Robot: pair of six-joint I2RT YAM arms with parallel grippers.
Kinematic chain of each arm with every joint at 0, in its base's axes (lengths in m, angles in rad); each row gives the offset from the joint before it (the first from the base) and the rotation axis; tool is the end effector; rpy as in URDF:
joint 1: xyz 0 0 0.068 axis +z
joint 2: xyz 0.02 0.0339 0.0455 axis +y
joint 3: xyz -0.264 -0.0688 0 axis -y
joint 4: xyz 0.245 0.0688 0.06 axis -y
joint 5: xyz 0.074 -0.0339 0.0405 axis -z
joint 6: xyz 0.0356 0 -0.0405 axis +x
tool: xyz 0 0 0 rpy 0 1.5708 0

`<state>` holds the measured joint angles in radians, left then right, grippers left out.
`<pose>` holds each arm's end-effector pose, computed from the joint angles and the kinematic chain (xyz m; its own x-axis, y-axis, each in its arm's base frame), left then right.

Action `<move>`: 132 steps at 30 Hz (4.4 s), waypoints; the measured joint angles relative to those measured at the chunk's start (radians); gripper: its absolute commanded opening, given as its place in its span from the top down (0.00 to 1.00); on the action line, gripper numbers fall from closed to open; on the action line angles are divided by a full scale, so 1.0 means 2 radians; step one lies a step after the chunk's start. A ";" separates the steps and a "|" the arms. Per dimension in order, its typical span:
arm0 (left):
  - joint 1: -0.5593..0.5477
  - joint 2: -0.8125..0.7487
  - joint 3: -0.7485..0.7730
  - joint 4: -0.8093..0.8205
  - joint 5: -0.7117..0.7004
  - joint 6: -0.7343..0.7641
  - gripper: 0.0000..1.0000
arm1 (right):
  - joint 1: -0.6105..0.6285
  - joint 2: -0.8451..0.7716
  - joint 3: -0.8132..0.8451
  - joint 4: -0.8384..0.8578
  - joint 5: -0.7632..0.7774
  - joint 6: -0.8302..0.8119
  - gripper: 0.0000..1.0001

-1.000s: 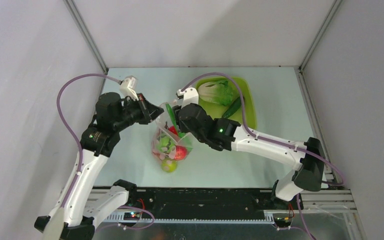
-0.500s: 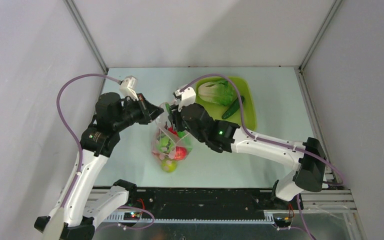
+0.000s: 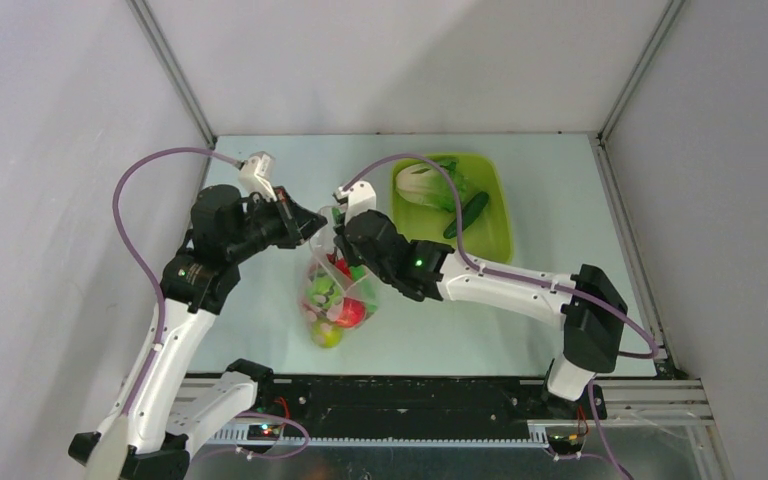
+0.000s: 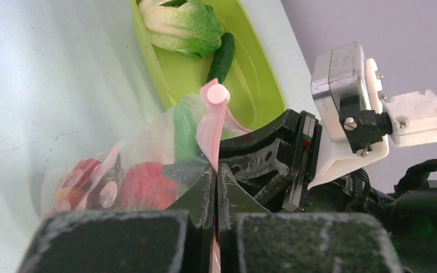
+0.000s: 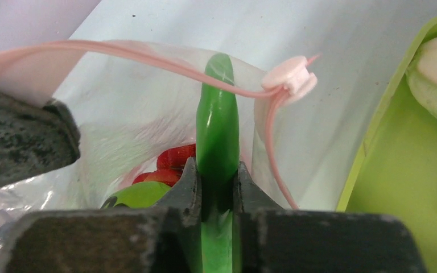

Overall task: Place the food in the zip-top bag and seal the zipper
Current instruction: Adjust the fake vegetable in the zipper food storage bag, then pick up the fake vegetable from the bin, then place the fake vegetable in the zipper food storage bag.

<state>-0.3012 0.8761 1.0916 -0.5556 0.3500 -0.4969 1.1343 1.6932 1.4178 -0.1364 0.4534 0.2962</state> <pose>0.1671 -0.0647 0.3915 -0.5600 -0.2949 -0.7742 0.3645 0.7515 -0.5499 0.1839 0.3572 0.3242 -0.3501 -0.1298 -0.9277 -0.5675 0.8173 0.0998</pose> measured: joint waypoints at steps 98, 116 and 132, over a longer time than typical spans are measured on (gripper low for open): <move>0.009 -0.009 -0.015 0.011 -0.010 0.002 1.00 | -0.380 0.157 -0.009 -0.164 -0.052 0.238 0.40; 0.009 -0.011 -0.016 0.012 0.001 0.001 1.00 | -0.357 0.015 -0.075 -0.115 -0.054 0.189 0.83; 0.010 -0.009 -0.016 0.016 0.012 0.000 1.00 | -0.163 -0.246 -0.153 0.105 -0.163 -0.037 0.83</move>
<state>-0.2817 0.8574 1.0592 -0.5236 0.3744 -0.4976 0.8078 1.2003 1.1118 0.0738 0.1272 0.2230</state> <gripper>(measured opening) 0.007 0.414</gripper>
